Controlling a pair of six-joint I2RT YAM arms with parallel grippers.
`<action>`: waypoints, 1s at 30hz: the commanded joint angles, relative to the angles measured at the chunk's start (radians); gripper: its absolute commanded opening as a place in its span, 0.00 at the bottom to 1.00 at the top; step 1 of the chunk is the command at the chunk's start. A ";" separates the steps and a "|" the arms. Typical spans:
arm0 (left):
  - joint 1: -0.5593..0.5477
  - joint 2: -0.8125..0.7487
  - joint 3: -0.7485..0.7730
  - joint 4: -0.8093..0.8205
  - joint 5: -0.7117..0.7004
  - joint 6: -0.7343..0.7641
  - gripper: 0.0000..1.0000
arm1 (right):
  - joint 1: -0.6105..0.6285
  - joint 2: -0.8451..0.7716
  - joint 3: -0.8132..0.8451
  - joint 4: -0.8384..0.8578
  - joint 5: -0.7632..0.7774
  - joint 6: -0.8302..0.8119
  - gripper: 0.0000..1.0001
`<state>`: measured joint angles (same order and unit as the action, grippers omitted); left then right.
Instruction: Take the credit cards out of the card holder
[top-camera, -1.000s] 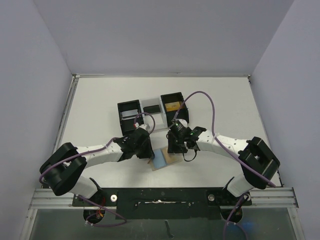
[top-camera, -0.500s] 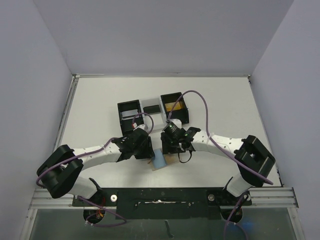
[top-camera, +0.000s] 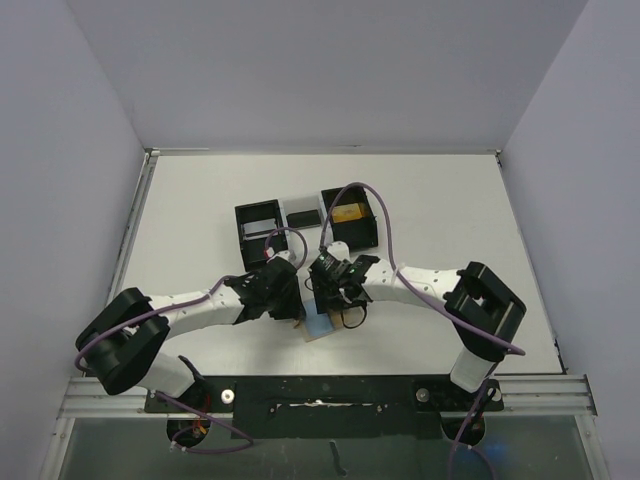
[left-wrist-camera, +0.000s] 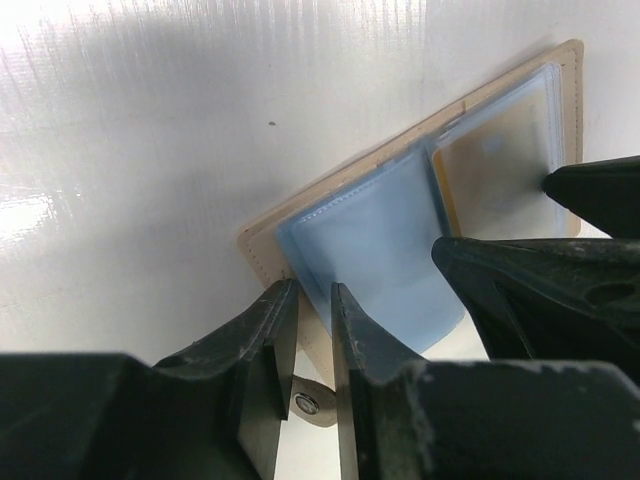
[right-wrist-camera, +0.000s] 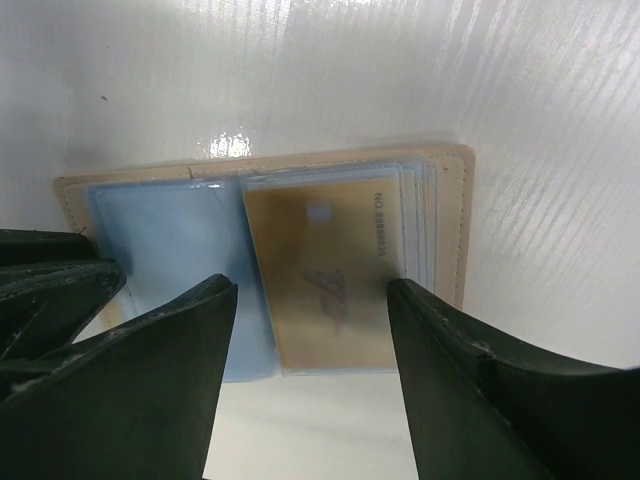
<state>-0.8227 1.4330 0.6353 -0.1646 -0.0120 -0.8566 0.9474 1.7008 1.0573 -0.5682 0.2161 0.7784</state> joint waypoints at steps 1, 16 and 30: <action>0.000 0.020 -0.004 0.023 0.021 -0.001 0.18 | 0.015 -0.003 0.015 -0.027 0.053 0.014 0.64; 0.001 0.032 0.007 0.036 0.030 0.008 0.07 | 0.011 -0.042 -0.006 -0.003 0.065 0.022 0.68; 0.000 0.039 0.017 0.034 0.031 0.010 0.05 | 0.016 -0.005 -0.007 -0.014 0.061 0.038 0.55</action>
<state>-0.8207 1.4460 0.6353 -0.1555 -0.0093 -0.8536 0.9573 1.7042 1.0451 -0.5919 0.2707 0.7959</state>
